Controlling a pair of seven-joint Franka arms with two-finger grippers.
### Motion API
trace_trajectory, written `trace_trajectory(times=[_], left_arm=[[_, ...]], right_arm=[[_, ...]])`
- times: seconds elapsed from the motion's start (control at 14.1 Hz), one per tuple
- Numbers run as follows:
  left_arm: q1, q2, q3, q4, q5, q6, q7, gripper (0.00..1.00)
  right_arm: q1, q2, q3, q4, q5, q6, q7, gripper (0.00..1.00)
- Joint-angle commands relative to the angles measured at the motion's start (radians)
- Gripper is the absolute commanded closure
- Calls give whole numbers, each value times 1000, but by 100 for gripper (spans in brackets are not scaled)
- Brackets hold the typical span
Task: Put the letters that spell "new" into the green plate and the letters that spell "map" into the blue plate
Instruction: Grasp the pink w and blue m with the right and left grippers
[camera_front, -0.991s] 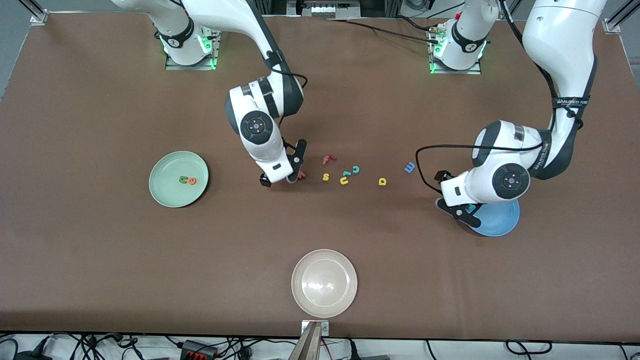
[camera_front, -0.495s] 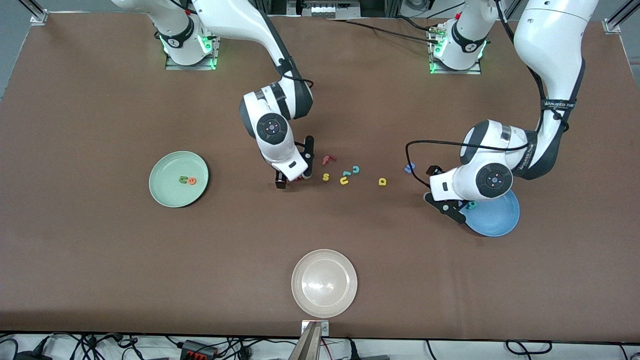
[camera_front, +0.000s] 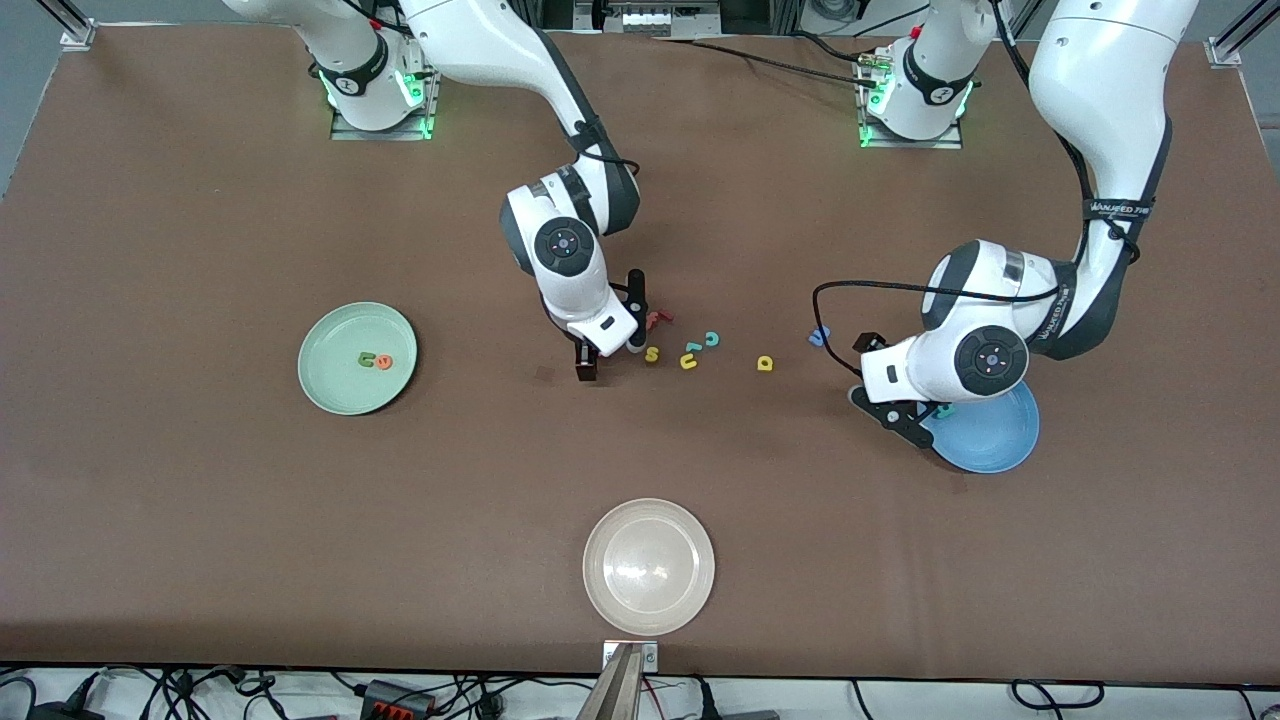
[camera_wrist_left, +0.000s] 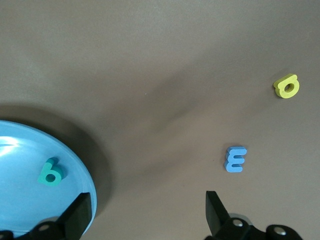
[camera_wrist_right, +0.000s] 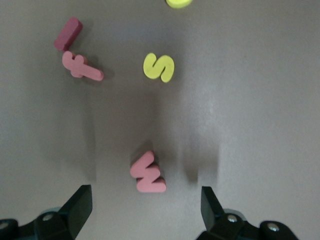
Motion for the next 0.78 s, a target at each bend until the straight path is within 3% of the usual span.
trace_trajectory(times=[0.0,0.28,0.71], left_arm=[[5,-9,-7,2,23,2,6,0],[-1,-35,-24,-10,23,-9,4,0],[-27,-101,-67,-165,23,59,-25,0]], right_arm=[[4,10,2,14,9,18,-63,11],[21,18,2,10,7,45,-85,17],[37,42,2,4,10,65,-85,18]])
